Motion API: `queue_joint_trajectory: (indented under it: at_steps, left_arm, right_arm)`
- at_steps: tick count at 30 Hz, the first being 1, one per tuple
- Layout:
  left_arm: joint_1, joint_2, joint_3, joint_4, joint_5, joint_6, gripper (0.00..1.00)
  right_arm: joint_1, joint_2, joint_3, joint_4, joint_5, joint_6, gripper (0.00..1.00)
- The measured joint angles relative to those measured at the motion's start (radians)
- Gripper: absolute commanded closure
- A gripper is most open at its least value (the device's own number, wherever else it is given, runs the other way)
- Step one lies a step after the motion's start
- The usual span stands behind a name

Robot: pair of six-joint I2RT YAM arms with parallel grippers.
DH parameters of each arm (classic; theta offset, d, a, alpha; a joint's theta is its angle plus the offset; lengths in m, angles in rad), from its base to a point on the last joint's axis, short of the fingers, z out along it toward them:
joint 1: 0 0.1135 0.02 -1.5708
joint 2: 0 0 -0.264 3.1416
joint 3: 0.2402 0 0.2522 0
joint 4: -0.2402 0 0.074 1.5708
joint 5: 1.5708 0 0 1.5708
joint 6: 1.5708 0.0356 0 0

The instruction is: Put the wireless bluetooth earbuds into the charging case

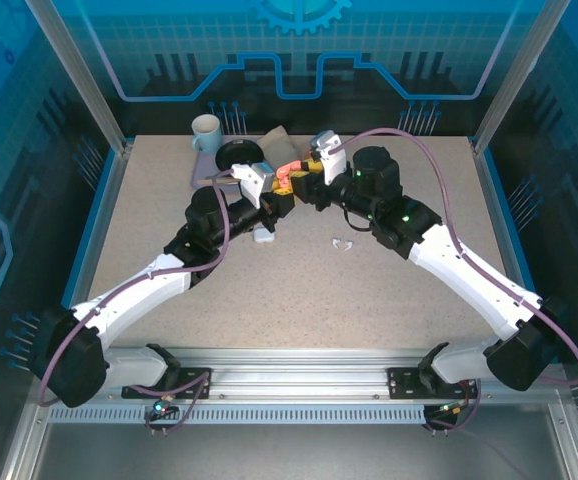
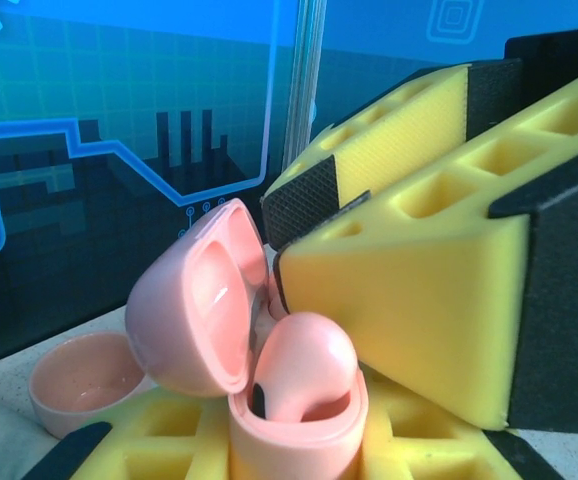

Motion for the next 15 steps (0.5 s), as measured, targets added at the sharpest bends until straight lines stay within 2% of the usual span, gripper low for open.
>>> queue_joint_trajectory:
  at_steps: [15]
  left_arm:
    - [0.0,0.0,0.0,0.0,0.0,0.0,1.0]
  right_arm:
    - [0.0,-0.002,0.0,-0.002,0.024,0.0,0.54]
